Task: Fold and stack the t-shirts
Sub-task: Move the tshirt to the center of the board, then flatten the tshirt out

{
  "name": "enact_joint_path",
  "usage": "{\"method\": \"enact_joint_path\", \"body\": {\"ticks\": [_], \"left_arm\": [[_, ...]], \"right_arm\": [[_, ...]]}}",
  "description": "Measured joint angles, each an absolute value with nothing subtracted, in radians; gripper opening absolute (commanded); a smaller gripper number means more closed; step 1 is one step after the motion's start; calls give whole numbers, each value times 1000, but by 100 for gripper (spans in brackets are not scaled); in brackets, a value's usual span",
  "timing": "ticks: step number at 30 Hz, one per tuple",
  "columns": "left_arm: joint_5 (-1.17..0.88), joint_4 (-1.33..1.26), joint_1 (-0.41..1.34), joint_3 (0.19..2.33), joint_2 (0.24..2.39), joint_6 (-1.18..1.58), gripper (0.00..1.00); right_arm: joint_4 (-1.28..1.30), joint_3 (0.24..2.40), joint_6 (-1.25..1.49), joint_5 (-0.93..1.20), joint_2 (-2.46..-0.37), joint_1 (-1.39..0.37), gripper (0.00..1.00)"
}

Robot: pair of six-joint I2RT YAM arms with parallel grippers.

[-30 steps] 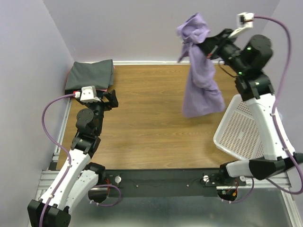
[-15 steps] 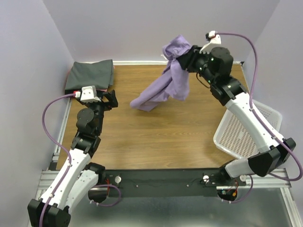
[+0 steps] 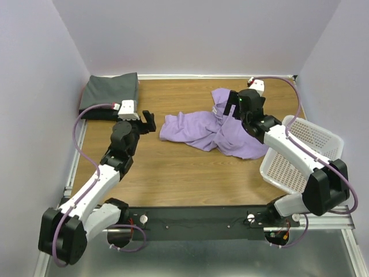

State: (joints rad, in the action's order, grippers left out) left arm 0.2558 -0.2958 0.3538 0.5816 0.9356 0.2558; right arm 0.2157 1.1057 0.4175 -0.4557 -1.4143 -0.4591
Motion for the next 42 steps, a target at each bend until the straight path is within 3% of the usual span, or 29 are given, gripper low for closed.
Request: {"method": "enact_joint_path", "body": {"ticks": [16,23,42], "left_arm": [[138,-420,375,803,1446,250,90],[72,-448,345,927,1646,252,86],[54,-311,325,1137,1953,258,66]], "right_arm": [[166,1385,364,-328,-1832,-450,91],[162,1458,339,-263,-1954,-450,76],[158,1448,339,-219,-1983,-441,75]]}}
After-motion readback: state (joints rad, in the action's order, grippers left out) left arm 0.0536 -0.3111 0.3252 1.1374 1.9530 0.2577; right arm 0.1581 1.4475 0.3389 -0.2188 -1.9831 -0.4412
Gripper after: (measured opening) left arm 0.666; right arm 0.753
